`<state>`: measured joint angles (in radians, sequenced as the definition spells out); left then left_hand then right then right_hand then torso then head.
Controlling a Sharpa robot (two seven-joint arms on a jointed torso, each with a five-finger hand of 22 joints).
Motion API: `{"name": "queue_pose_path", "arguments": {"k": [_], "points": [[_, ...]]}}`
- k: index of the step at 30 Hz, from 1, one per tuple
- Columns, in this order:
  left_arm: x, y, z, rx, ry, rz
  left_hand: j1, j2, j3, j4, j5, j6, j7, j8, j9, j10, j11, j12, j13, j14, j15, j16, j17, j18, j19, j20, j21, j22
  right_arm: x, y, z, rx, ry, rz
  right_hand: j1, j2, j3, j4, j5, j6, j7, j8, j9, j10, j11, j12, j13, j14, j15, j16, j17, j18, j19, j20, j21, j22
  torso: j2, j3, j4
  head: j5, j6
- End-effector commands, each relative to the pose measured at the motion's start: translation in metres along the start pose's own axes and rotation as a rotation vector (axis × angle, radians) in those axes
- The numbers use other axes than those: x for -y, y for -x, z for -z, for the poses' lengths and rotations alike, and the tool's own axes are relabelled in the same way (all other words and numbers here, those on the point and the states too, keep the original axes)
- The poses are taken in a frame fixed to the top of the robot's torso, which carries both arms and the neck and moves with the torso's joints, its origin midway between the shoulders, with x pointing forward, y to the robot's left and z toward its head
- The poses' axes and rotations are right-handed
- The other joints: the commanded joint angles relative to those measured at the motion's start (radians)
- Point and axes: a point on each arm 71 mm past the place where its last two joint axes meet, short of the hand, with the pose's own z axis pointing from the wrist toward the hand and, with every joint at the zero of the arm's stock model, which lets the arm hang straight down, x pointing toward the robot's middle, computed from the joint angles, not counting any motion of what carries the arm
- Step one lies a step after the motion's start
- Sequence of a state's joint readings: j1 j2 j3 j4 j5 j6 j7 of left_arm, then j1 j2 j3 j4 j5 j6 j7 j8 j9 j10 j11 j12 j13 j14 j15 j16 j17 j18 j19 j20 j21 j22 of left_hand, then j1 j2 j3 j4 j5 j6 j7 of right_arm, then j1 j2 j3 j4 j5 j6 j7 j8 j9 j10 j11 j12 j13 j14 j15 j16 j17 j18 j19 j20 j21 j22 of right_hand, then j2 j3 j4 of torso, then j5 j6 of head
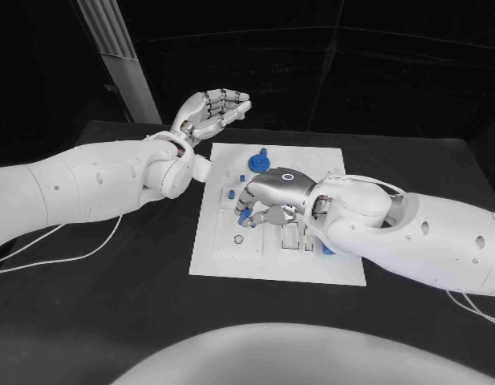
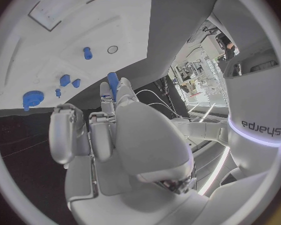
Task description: Assemble the parts on the task board
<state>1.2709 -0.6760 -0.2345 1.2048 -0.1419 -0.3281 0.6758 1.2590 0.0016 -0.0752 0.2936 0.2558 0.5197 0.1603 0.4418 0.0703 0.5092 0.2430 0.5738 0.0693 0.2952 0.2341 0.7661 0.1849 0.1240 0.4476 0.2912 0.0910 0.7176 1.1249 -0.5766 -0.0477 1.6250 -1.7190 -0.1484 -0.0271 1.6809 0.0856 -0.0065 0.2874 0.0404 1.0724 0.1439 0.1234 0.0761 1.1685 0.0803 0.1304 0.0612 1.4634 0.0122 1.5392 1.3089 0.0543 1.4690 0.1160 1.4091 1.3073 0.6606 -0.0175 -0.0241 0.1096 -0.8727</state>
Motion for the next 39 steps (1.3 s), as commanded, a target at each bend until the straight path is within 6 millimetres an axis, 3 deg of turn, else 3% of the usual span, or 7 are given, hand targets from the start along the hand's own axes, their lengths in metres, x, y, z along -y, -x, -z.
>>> {"name": "queue_pose_path", "arguments": {"k": [1,10,20,32,39], "points": [[0.014,0.0,0.001,-0.005,-0.193,0.008,0.001,0.01,-0.007,-0.001,0.004,-0.006,0.12,0.006,-0.001,-0.005,0.0,0.007,-0.002,-0.006,0.003,0.006,-0.001,-0.016,0.003,-0.001,-0.005,-0.001,-0.002,-0.006,-0.002,-0.053,0.025,0.072,0.009,0.002,0.003,0.001,0.006,0.004,0.001,-0.003,0.001,0.003,0.005,-0.005,-0.001,0.089,-0.003,0.002,0.163,-0.015,0.034,-0.005,0.002,0.181,0.0,-0.0005,0.0002,-0.002,0.0],[0.014,-0.001,0.001,-0.005,-0.193,0.008,0.001,0.01,-0.007,-0.001,0.004,-0.006,0.12,0.006,-0.001,-0.005,0.0,0.007,-0.002,-0.006,0.003,0.006,-0.001,-0.016,0.003,-0.001,-0.005,-0.001,-0.003,-0.014,-0.01,-0.065,0.018,0.089,0.01,0.002,0.003,0.001,0.006,0.002,0.003,-0.006,0.0,0.002,0.006,-0.011,-0.001,0.089,-0.002,0.003,0.165,-0.015,0.034,-0.004,0.001,0.181,-0.001,-0.001,0.0005,-0.004,0.0],[0.014,-0.001,0.0,-0.006,-0.192,0.007,0.001,0.01,-0.007,-0.001,0.004,-0.006,0.12,0.006,-0.001,-0.005,0.0,0.007,-0.002,-0.006,0.003,0.006,-0.001,-0.016,0.003,-0.001,-0.005,-0.001,-0.004,-0.019,-0.018,-0.093,0.005,0.105,0.004,0.001,-0.001,0.003,0.006,-0.001,0.005,-0.01,-0.001,-0.001,0.009,-0.019,-0.001,0.089,0.0,0.004,0.167,-0.014,0.032,-0.003,-0.002,0.179,0.0,-0.0018,-0.0012,-0.017,0.0],[0.014,0.0,0.0,-0.005,-0.193,0.006,0.002,0.012,-0.008,-0.001,0.004,-0.007,0.12,0.007,-0.002,-0.007,0.0,0.008,-0.002,-0.007,0.003,0.008,-0.003,-0.017,0.003,0.0,-0.005,-0.002,-0.012,-0.022,-0.026,-0.109,0.022,0.104,0.003,0.001,-0.002,0.003,0.006,-0.002,0.005,-0.011,-0.002,-0.002,0.01,-0.023,-0.001,0.09,0.001,0.005,0.17,-0.014,0.033,-0.002,-0.001,0.18,-0.001,-0.0002,0.0022,-0.016,0.0],[0.014,0.001,0.001,-0.003,-0.193,0.005,0.002,0.012,-0.008,-0.001,0.004,-0.007,0.12,0.007,-0.002,-0.007,0.0,0.009,-0.002,-0.007,0.003,0.008,-0.004,-0.017,0.003,0.0,-0.006,-0.002,-0.012,-0.026,-0.028,-0.133,0.016,0.101,0.002,0.001,-0.002,0.003,0.006,-0.003,0.006,-0.013,-0.003,-0.003,0.01,-0.026,-0.001,0.09,0.001,0.005,0.17,-0.014,0.032,-0.002,-0.002,0.18,-0.002,-0.0017,-0.0002,-0.017,0.0]]}}
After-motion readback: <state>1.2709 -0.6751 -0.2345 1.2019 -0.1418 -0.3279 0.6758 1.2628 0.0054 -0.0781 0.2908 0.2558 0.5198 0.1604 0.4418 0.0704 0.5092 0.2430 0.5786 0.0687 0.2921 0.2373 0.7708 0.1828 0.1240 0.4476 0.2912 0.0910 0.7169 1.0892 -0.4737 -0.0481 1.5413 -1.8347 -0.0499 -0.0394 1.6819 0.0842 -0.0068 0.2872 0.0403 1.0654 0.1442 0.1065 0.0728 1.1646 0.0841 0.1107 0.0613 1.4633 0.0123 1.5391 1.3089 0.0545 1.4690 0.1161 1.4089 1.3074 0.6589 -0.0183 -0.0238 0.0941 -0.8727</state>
